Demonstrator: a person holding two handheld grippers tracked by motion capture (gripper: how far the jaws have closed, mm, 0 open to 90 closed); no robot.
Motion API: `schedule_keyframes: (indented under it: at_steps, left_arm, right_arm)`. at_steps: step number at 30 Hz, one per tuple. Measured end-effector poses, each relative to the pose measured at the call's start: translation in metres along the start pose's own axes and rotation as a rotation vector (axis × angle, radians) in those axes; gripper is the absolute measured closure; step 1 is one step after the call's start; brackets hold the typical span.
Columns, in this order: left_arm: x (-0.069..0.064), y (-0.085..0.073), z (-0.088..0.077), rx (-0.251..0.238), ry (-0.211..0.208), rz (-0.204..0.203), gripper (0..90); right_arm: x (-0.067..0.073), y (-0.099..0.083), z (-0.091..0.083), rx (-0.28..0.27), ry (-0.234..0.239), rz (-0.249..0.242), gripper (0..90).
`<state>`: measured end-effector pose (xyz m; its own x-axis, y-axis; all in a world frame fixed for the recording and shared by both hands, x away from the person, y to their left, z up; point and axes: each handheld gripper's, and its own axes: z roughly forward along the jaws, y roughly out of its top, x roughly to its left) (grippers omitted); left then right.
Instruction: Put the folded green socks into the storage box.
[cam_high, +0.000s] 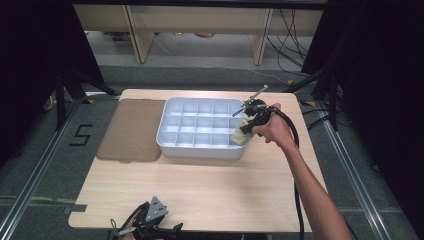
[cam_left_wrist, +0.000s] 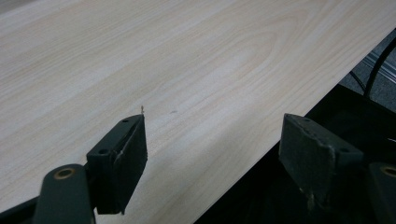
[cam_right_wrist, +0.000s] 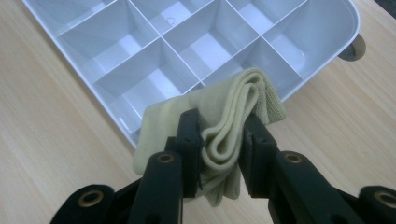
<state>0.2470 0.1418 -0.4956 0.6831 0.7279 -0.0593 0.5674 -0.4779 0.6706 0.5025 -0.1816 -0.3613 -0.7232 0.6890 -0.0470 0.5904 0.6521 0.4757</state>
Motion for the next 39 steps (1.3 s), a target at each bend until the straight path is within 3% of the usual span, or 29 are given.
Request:
schedule_keyframes:
  at_steps: [1,3,4,6,15,23,27,30,39]
  left_arm:
    - [0.000,0.000,-0.001,0.004,0.005,0.005,22.7]
    - [-0.001,0.000,-0.001,-0.006,0.002,-0.008,22.7]
    - [0.000,0.001,-0.001,-0.003,0.000,0.009,22.8]
    - [0.001,0.001,-0.002,-0.007,0.001,0.009,22.7]
    - [0.001,0.001,-0.002,-0.002,-0.001,0.011,22.7]
    - [0.000,0.000,-0.001,-0.015,-0.013,-0.034,22.7]
    - [0.000,0.000,-0.001,-0.014,-0.011,-0.031,22.7]
    - [-0.002,0.000,0.001,-0.035,-0.006,-0.059,22.7]
    - [0.002,0.000,-0.002,0.000,-0.009,-0.006,22.7]
  right_arm:
    - [0.001,0.001,0.004,0.021,0.011,0.028,72.3]
    - [-0.001,0.002,0.007,0.011,-0.001,-0.002,72.3]
    - [0.000,0.002,0.008,0.029,0.003,0.022,72.3]
    - [-0.001,0.003,0.013,0.018,-0.008,-0.004,72.3]
    - [0.003,0.005,0.030,0.050,-0.030,-0.040,72.3]
    - [0.004,0.006,0.040,0.080,-0.045,-0.050,72.3]
    - [0.004,0.006,0.044,0.084,-0.051,-0.062,72.3]
    - [0.004,0.006,0.047,0.083,-0.048,-0.066,72.3]
    - [0.005,0.002,0.057,0.099,-0.046,-0.088,72.3]
